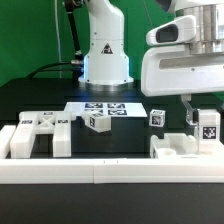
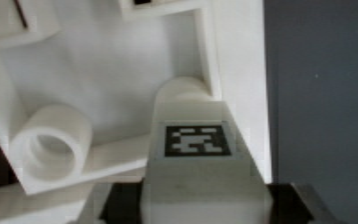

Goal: Assemble chair

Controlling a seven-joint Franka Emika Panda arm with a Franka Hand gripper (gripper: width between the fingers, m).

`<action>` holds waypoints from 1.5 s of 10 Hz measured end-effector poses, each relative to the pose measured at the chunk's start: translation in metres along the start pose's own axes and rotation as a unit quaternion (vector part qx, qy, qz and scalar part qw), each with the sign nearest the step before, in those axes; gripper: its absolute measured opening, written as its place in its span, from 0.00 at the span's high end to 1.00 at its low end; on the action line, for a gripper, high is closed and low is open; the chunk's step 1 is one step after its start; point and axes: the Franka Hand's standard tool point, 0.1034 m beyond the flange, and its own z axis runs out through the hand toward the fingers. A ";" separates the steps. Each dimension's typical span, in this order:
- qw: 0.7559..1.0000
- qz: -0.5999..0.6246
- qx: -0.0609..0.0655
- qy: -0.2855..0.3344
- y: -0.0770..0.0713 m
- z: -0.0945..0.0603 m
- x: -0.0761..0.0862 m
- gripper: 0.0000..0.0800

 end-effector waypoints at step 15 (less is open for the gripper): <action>0.989 0.146 -0.003 0.000 -0.001 0.000 -0.001 0.19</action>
Offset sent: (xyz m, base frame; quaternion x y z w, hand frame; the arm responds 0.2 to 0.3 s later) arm -0.0082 0.0100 -0.0155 -0.0145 -0.0194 0.3293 0.9439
